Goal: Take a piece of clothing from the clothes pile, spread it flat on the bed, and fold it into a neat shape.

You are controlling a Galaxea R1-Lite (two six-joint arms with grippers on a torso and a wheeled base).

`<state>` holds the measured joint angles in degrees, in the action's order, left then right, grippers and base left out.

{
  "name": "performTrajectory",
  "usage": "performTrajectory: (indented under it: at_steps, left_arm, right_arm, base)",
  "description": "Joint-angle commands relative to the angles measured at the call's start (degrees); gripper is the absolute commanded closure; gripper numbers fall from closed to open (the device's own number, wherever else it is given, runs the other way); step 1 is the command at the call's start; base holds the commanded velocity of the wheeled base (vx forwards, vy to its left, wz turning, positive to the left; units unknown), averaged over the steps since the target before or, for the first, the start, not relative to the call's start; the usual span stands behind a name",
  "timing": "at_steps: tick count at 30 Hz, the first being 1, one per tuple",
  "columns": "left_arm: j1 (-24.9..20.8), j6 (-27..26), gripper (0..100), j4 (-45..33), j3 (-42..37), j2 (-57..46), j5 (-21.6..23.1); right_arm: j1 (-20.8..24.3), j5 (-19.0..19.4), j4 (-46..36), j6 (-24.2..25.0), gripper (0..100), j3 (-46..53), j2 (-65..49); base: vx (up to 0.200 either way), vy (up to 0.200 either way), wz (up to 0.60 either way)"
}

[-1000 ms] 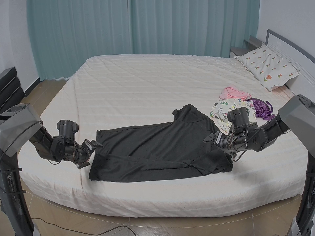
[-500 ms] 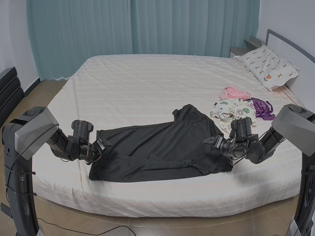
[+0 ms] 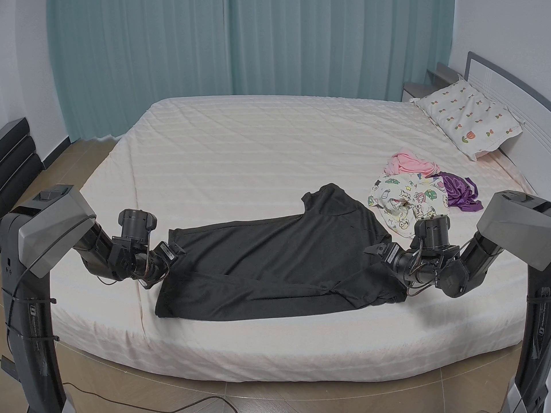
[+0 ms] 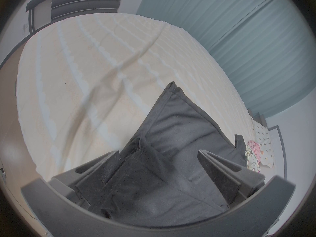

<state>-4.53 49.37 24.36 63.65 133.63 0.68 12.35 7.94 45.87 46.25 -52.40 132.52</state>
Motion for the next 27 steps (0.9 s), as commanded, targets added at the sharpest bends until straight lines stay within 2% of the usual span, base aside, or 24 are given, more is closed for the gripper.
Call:
performTrajectory:
  at_steps: [1,6,8,13,17,21,27]
  left_arm:
    - [0.2,0.0,0,0.0,-0.2,-0.4,0.0]
    - [0.2,-0.2,0,-0.1,-0.4,-0.6,0.2]
    - [0.2,-1.0,0,-0.1,-1.9,-0.7,0.7]
    - [0.5,-8.0,0,0.1,-7.0,-3.1,3.5]
    - [0.6,-10.3,0,0.0,-9.2,-4.4,4.3]
    - [0.8,-16.0,0,0.8,-10.6,-3.4,6.0]
    - [0.2,-16.8,0,1.0,-9.3,-1.7,6.3]
  right_arm:
    - [-0.7,0.1,0.1,0.0,0,0.4,0.2]
    - [-1.0,0.1,0.0,-0.2,0,0.6,0.3]
    - [-1.0,0.0,0.1,-0.4,0,0.7,0.4]
    - [-1.5,-0.1,0.1,-1.9,0,1.1,1.1]
    - [-1.7,0.0,0.2,-2.9,0,1.5,1.2]
    - [-2.8,1.2,0.2,-3.9,0,1.6,2.2]
    - [-2.9,2.6,0.2,-5.5,0,2.3,2.3]
  base:
    - [0.200,0.000,0.00]
    - [0.200,0.000,0.00]
    - [0.000,0.000,0.00]
    - [0.000,0.000,0.00]
    - [0.000,0.000,0.00]
    - [0.000,0.000,0.00]
    - [0.000,0.000,0.00]
